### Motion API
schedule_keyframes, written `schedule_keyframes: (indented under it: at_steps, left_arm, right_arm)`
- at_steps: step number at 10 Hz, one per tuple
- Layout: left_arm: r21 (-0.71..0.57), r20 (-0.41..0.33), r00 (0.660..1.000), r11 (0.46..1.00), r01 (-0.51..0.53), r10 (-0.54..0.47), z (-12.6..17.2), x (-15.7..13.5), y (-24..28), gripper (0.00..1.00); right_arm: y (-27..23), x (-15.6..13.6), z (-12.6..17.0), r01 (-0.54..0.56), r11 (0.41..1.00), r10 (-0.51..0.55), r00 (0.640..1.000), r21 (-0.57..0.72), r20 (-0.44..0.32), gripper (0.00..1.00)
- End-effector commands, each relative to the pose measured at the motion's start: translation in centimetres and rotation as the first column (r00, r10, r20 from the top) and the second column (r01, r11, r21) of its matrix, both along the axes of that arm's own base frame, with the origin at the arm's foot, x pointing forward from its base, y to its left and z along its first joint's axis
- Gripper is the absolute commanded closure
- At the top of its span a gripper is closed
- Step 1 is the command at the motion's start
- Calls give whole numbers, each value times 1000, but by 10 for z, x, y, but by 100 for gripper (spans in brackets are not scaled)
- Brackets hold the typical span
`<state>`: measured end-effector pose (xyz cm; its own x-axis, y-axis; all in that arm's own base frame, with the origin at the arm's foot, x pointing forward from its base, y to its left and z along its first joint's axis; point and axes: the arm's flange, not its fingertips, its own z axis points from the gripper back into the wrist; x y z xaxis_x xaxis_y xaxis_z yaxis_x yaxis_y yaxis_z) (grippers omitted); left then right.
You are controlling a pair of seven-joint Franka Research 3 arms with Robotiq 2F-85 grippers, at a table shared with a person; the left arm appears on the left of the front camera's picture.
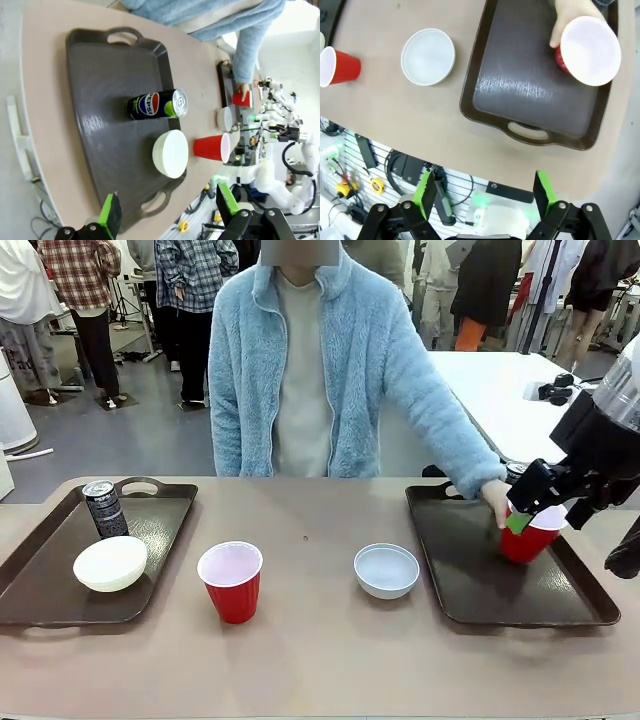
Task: Prepare tableware on both trays.
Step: Pick up a Picnic Bowl from the table and place it on a Handle tray.
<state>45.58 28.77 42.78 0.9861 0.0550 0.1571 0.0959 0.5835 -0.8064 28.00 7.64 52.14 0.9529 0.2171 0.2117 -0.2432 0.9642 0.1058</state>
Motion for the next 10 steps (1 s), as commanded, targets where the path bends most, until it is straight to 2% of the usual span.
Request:
schedule_keyframes:
  at_steps: [1,6,7,10]
  left_arm:
    - [15,-11,1000,1000,-12,12,3,-3,-2,0]
    - [15,-11,1000,1000,-12,12,3,-3,-2,0]
    - [15,-11,1000,1000,-12,12,3,-3,-2,0]
    - [15,-11,1000,1000,-12,12,3,-3,-2,0]
  right_arm:
    - [-1,-4,6,16,1000,-16,1000,3,15,0]
    - [-2,-4,6,6,1000,-6,1000,2,22,0]
    - [11,11,0,17,1000,-17,1000,9,-18,0]
    - [81,51,-24,78,997,-79,995,-25,-55,0]
